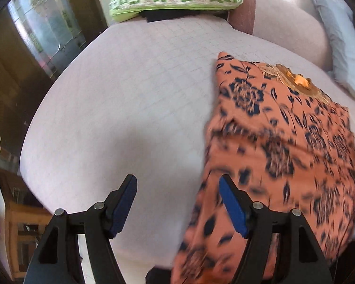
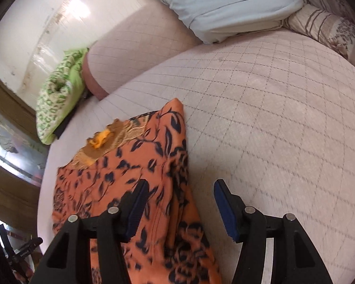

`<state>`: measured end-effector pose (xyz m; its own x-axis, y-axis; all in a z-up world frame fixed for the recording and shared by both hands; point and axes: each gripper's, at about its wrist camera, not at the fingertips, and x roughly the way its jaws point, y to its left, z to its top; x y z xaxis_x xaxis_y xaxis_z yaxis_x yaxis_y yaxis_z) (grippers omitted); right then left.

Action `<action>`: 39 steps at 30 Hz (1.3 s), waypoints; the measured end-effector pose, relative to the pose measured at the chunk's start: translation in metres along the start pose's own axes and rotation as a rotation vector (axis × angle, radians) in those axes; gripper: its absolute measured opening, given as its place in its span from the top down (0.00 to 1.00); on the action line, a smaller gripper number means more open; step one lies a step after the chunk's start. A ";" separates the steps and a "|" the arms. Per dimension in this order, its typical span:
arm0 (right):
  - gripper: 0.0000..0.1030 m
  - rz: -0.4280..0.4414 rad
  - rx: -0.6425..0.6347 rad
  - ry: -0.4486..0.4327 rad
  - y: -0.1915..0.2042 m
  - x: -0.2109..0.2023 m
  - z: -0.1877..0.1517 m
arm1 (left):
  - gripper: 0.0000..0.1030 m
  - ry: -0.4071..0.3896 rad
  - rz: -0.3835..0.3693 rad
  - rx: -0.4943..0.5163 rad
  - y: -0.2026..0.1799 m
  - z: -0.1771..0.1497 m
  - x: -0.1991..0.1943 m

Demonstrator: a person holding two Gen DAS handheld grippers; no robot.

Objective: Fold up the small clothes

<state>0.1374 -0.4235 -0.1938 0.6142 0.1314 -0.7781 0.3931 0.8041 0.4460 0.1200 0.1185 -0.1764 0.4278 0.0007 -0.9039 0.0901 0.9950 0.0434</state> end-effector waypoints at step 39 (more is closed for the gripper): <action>0.31 0.035 -0.107 0.332 -0.054 -0.090 -0.200 | 0.63 0.207 -0.430 0.105 0.016 -0.124 0.026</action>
<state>-0.0766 -0.3628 -0.2361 0.3626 0.3269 -0.8727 0.2909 0.8500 0.4393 0.0206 0.1469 -0.2519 0.1455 -0.3775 -0.9145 0.3143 0.8941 -0.3191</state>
